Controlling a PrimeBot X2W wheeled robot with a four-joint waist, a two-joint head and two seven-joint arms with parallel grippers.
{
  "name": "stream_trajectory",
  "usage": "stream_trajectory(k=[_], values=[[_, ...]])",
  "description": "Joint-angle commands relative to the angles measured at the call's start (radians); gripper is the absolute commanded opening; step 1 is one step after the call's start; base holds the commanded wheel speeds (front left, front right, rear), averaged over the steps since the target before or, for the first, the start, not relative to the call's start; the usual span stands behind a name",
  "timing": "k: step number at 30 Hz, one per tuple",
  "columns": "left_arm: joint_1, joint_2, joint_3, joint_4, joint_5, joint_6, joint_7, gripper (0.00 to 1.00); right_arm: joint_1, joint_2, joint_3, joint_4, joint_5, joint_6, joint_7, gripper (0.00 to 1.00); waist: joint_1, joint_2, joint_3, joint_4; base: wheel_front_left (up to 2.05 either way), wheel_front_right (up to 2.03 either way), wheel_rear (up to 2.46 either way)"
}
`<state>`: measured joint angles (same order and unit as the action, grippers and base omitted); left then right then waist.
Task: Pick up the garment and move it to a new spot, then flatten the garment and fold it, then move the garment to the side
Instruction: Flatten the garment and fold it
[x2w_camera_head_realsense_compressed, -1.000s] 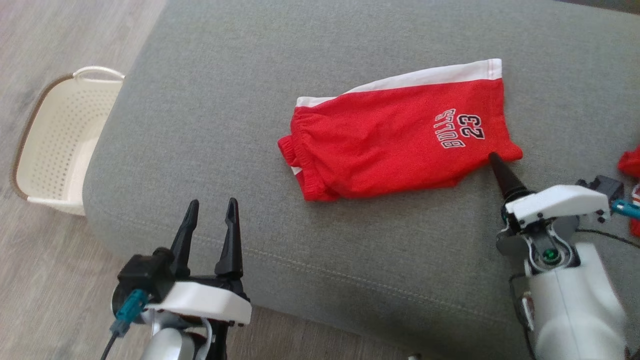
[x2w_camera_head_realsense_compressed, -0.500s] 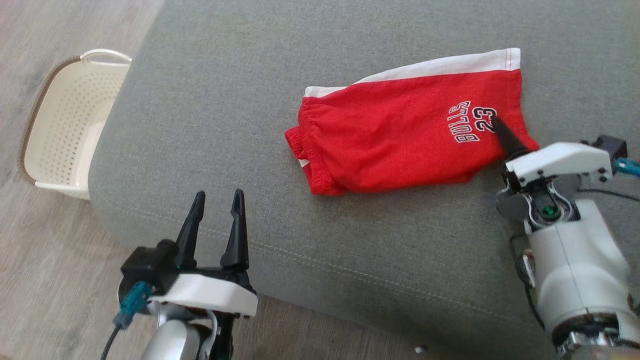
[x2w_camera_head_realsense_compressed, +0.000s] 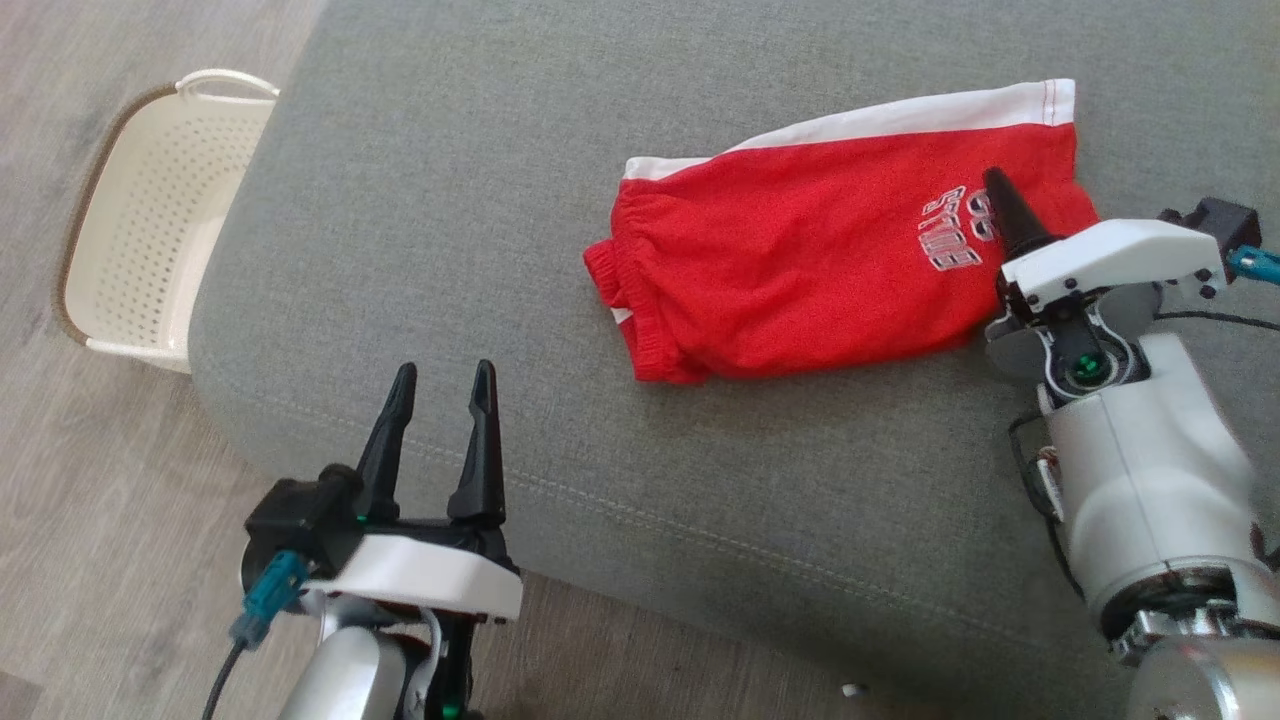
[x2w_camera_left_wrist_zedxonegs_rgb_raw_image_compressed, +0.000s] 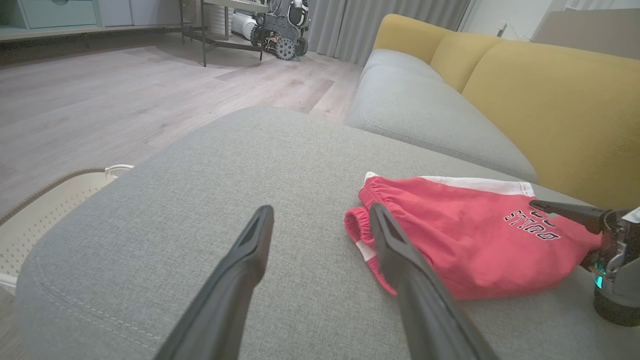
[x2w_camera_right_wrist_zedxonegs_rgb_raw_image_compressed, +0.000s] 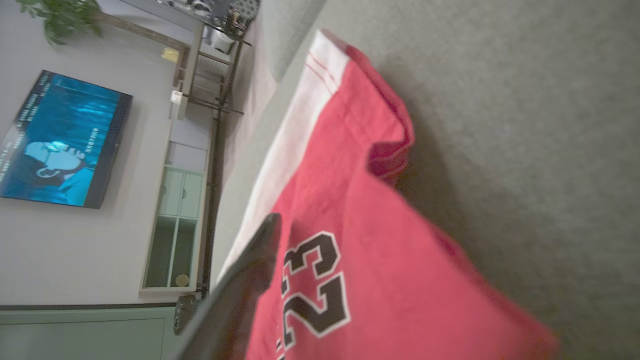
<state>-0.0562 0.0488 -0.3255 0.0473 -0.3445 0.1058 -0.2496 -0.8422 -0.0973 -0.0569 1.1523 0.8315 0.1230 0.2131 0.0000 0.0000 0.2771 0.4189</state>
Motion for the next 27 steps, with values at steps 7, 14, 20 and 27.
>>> stream_trajectory(k=[7, 14, 20, 27], values=[[-0.031, 0.001, 0.037, -0.028, -0.004, 0.003, -0.012, 1.00, 0.063, 0.047, 0.048, -0.082, 0.034, 0.008, -0.094, 0.00, 0.0000, 0.0000, -0.025, -0.015, 0.00, 0.00, 0.00], [-0.018, 0.001, 0.045, -0.021, 0.004, -0.005, -0.012, 1.00, 0.140, 0.047, 0.052, -0.136, 0.102, 0.008, -0.213, 0.00, 0.0000, 0.0000, -0.062, -0.055, 0.00, 0.00, 0.00], [0.001, 0.001, 0.060, -0.013, 0.014, -0.015, -0.012, 1.00, 0.203, 0.047, 0.066, -0.085, 0.142, 0.008, -0.360, 0.00, 0.0000, 0.0000, -0.109, -0.108, 0.00, 0.00, 0.00], [0.018, 0.001, 0.061, -0.009, 0.015, -0.017, -0.012, 1.00, 0.244, 0.047, 0.101, -0.052, 0.184, 0.008, -0.454, 0.00, 0.0000, 0.0000, -0.150, -0.131, 0.00, 0.00, 0.00]])
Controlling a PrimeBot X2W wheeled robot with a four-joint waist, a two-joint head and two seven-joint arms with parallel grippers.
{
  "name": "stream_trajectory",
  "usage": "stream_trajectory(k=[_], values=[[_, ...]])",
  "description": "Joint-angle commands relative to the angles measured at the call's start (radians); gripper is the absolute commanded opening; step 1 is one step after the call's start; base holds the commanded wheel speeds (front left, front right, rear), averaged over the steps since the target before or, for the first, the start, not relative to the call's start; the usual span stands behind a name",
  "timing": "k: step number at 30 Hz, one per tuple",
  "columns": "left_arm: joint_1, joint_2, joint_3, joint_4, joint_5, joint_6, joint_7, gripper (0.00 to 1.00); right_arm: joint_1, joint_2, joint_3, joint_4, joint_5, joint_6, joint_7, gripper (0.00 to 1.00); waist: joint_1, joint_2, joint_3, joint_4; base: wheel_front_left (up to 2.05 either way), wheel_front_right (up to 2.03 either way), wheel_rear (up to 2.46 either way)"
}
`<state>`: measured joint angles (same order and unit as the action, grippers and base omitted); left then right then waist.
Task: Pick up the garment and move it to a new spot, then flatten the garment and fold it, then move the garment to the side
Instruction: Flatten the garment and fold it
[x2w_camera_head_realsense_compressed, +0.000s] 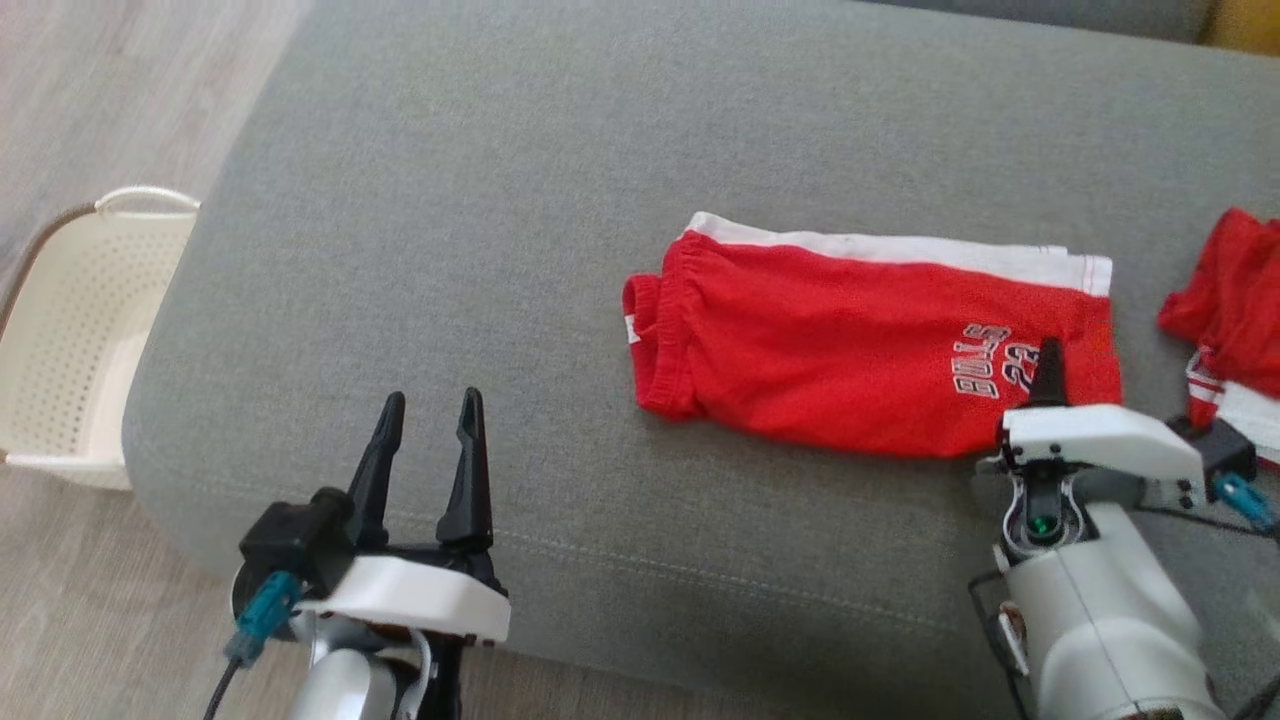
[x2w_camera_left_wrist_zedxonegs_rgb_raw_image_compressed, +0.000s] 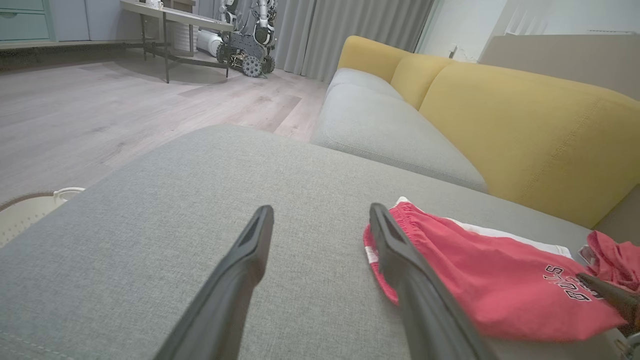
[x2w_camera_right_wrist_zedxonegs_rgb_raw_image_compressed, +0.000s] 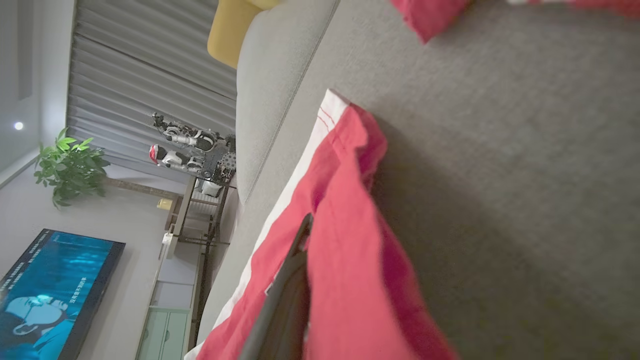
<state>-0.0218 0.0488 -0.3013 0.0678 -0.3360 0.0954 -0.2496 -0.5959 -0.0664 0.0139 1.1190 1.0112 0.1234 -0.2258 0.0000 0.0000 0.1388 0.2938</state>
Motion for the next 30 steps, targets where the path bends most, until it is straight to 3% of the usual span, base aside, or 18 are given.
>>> stream_trajectory(k=[1, 10, 15, 20, 30], values=[[-0.014, 0.001, 0.037, -0.028, 0.006, -0.007, -0.012, 1.00, 0.001, 0.016, 0.033, -0.015, 0.006, 0.007, -0.021, 0.00, 0.0000, 0.0000, -0.015, -0.007, 0.00, 0.00, 0.00], [-0.012, 0.001, 0.033, -0.032, 0.000, -0.007, -0.012, 1.00, -0.022, 0.016, 0.045, 0.023, -0.036, 0.007, -0.035, 0.00, 0.0000, 0.0000, -0.020, -0.001, 0.00, 0.00, 0.00], [-0.011, 0.001, 0.038, -0.033, -0.006, -0.006, -0.012, 1.00, -0.039, 0.016, 0.055, -0.026, -0.108, 0.007, -0.036, 0.00, 0.0000, 0.0000, -0.023, 0.008, 0.00, 0.00, 0.00], [-0.011, 0.001, 0.042, -0.028, -0.004, -0.008, -0.012, 1.00, -0.006, 0.016, 0.144, -0.120, -0.124, 0.007, -0.036, 0.00, 0.0000, 0.0000, -0.038, 0.022, 0.00, 0.00, 0.00], [-0.002, 0.001, 0.061, -0.031, 0.003, -0.014, -0.012, 1.00, 0.071, 0.016, 0.401, -0.333, -0.021, 0.007, -0.036, 0.00, 0.0000, 0.0000, -0.054, 0.044, 0.00, 0.00, 0.00]])
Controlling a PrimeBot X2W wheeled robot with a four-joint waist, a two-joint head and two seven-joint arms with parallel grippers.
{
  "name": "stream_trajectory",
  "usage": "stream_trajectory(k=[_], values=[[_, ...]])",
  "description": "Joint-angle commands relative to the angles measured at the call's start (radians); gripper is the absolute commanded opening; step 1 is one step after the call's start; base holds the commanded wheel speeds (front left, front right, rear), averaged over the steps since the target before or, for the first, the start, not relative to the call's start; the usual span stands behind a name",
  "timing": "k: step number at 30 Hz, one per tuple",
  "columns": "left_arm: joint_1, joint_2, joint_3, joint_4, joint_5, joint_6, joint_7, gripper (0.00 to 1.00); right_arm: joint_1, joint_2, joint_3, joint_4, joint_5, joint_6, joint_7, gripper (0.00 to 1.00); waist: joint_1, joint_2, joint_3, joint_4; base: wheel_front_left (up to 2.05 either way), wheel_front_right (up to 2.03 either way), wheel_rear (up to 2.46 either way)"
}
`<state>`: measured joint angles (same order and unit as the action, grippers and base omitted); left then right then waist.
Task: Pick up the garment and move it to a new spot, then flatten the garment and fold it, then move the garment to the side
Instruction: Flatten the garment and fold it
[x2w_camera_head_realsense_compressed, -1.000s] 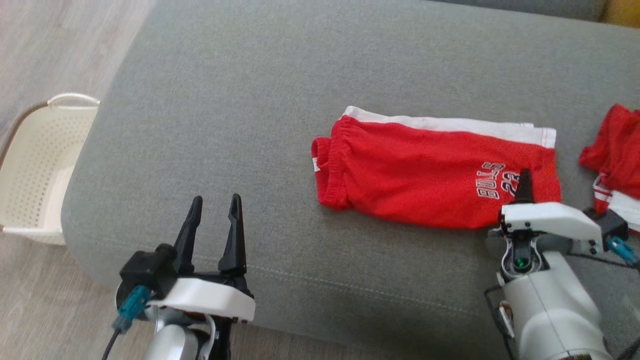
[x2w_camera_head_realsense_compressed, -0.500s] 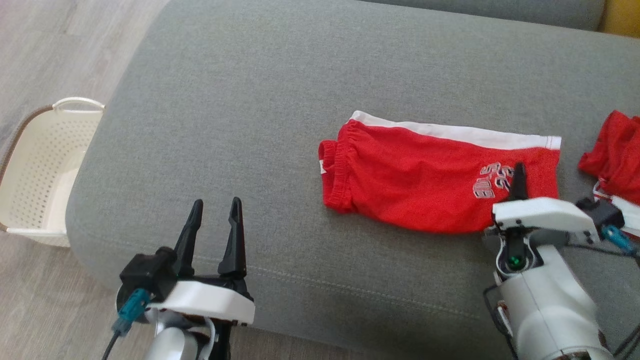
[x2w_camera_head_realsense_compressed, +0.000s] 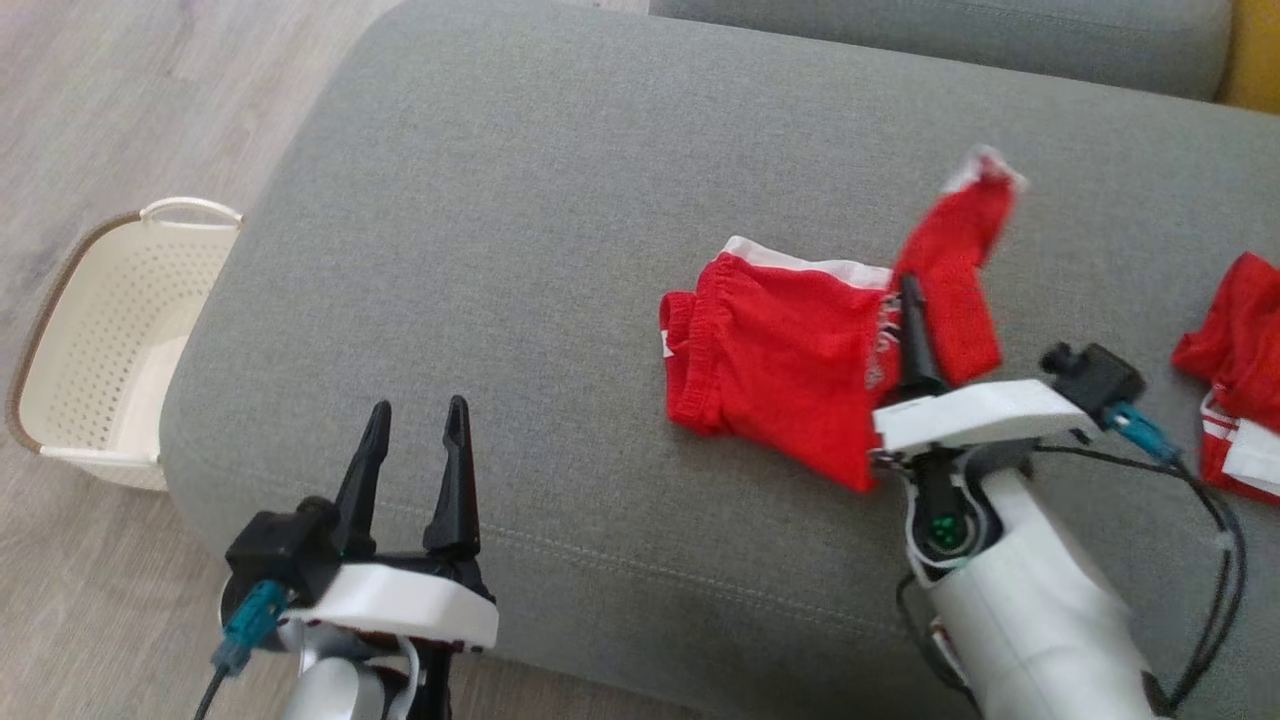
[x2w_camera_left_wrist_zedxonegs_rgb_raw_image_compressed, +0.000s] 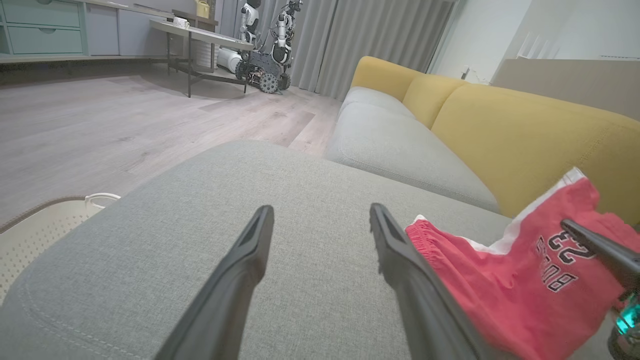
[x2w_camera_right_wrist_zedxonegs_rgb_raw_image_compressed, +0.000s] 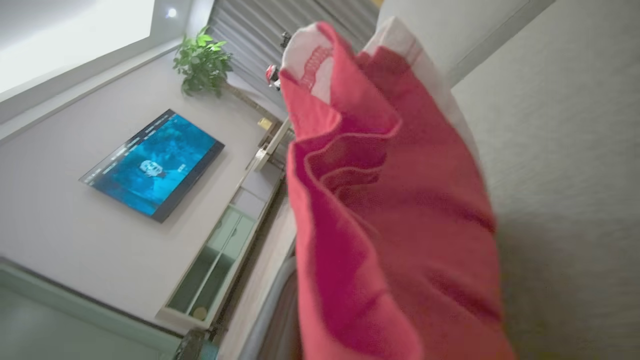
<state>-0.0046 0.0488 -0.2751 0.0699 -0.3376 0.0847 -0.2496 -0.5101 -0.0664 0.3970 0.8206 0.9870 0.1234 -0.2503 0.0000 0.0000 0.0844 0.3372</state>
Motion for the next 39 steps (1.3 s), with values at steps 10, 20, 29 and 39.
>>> stream_trajectory(k=[10, 20, 29, 39], values=[[-0.024, 0.001, 0.028, -0.035, -0.004, -0.001, -0.012, 1.00, -0.039, 0.016, 0.197, -0.033, 0.028, 0.007, -0.004, 0.00, 0.0000, 0.0000, 0.013, 0.033, 0.00, 0.00, 0.00], [-0.027, 0.001, 0.019, -0.035, -0.013, 0.002, -0.012, 1.00, -0.076, 0.016, 0.311, 0.035, 0.063, 0.007, -0.005, 0.45, 0.0000, 0.0000, 0.025, 0.061, 0.00, 0.00, 0.00], [-0.024, 0.001, 0.021, -0.037, -0.019, 0.007, -0.012, 1.00, -0.091, 0.016, 0.407, 0.023, 0.101, 0.007, -0.009, 1.00, 0.0000, 0.0000, 0.036, 0.065, 0.00, 0.00, 0.00], [-0.028, 0.001, 0.025, -0.053, -0.017, 0.011, -0.012, 1.00, -0.134, 0.016, 0.421, 0.027, 0.063, 0.007, -0.010, 1.00, 0.0000, 0.0000, 0.018, 0.007, 0.00, 0.00, 0.00]])
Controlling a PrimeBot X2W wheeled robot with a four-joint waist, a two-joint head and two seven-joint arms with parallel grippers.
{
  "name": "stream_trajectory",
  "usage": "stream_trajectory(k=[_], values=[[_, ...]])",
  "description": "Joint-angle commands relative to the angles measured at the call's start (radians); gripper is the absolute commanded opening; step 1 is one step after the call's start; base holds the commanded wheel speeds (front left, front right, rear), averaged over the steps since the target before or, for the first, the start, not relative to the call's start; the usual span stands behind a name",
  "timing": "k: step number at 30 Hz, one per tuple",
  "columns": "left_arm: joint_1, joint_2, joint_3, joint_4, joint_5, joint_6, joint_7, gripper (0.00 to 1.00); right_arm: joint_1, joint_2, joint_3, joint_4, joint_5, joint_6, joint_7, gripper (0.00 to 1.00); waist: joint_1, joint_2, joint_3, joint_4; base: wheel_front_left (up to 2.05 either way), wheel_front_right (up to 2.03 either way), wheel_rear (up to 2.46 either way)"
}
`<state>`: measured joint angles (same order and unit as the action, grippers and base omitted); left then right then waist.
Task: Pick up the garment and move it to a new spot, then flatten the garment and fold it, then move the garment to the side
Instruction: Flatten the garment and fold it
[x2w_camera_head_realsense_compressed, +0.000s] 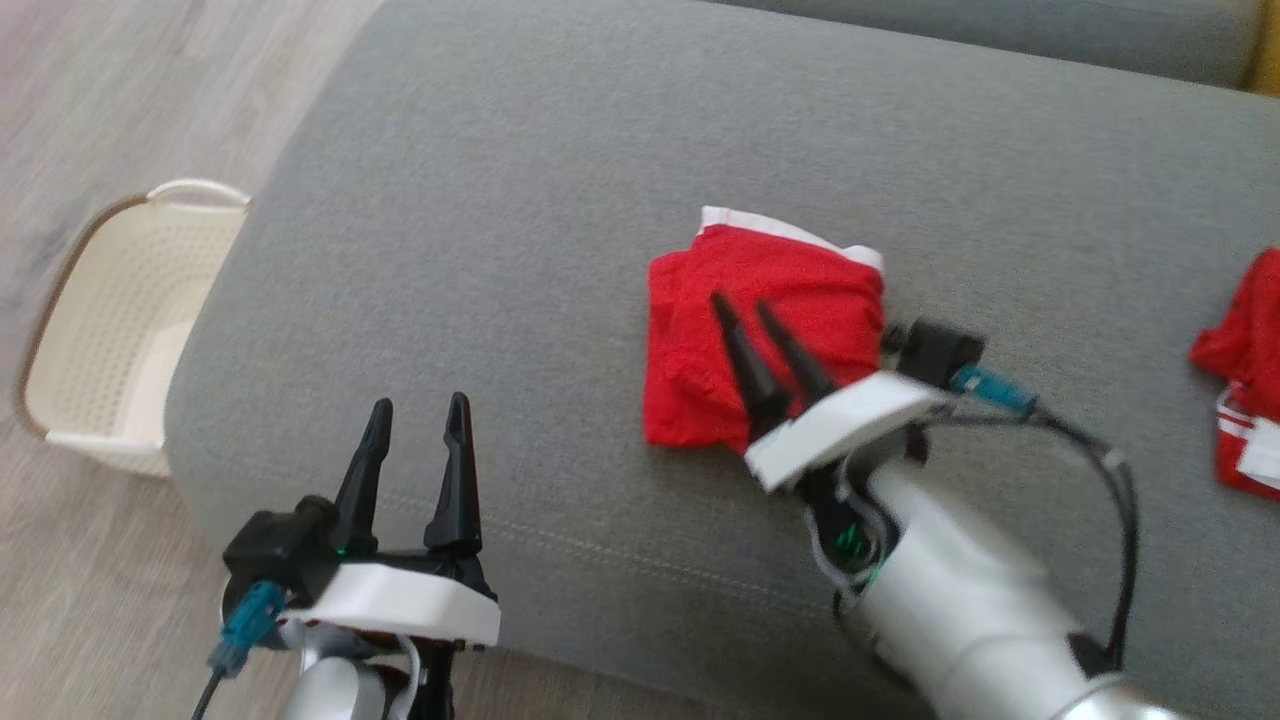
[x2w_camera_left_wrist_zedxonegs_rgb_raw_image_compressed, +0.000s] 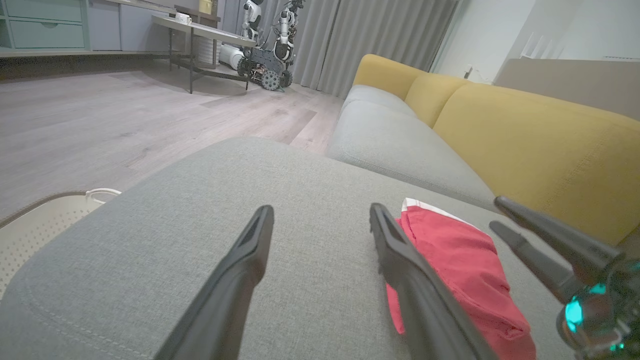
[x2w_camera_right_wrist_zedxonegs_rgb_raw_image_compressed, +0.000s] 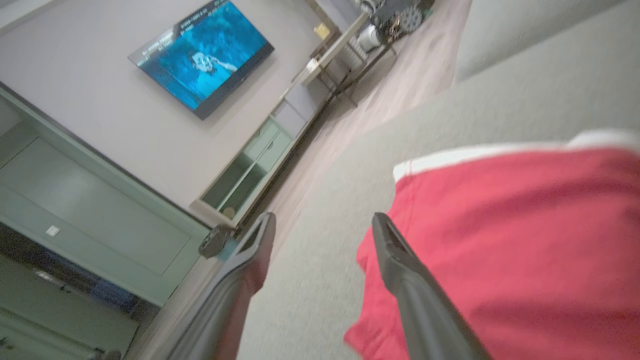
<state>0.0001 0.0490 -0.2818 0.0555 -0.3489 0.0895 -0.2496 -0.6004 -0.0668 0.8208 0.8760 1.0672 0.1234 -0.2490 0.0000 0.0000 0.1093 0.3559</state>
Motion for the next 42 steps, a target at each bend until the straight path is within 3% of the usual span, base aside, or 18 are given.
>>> stream_trajectory(k=[1, 8, 11, 20, 30, 42], values=[[-0.032, 0.001, 0.034, -0.042, -0.006, 0.005, -0.012, 1.00, -0.050, 0.014, -0.031, -0.030, -0.048, 0.007, -0.012, 1.00, 0.0000, 0.0000, -0.014, -0.022, 0.00, 0.00, 0.00], [-0.032, 0.001, 0.049, -0.069, -0.011, 0.004, -0.012, 1.00, 0.024, -0.064, -0.295, -0.161, -0.335, 0.007, -0.013, 1.00, 0.0000, 0.0000, -0.061, -0.093, 0.00, 0.00, 0.00], [-0.032, 0.001, 0.061, -0.084, -0.011, 0.006, -0.012, 1.00, 0.110, -0.087, -0.415, -0.278, -0.540, 0.007, -0.013, 1.00, 0.0000, 0.0000, -0.080, -0.137, 0.00, 0.00, 0.00], [-0.029, 0.001, 0.071, -0.094, -0.011, 0.003, -0.012, 1.00, 0.300, -0.044, -0.591, -0.530, -0.873, 0.007, -0.002, 1.00, 0.0000, 0.0000, -0.113, -0.201, 0.00, 0.00, 0.00], [-0.013, 0.001, 0.050, -0.072, 0.004, 0.001, -0.012, 1.00, 0.464, 0.005, -0.664, -0.699, -0.994, 0.007, 0.045, 1.00, 0.0000, 0.0000, -0.107, -0.227, 0.00, 0.00, 0.00], [0.007, 0.001, 0.018, -0.037, 0.021, -0.003, -0.012, 1.00, 0.520, 0.016, -0.685, -0.739, -1.020, 0.007, 0.069, 1.00, 0.0000, 0.0000, -0.111, -0.227, 0.00, 0.00, 0.00]])
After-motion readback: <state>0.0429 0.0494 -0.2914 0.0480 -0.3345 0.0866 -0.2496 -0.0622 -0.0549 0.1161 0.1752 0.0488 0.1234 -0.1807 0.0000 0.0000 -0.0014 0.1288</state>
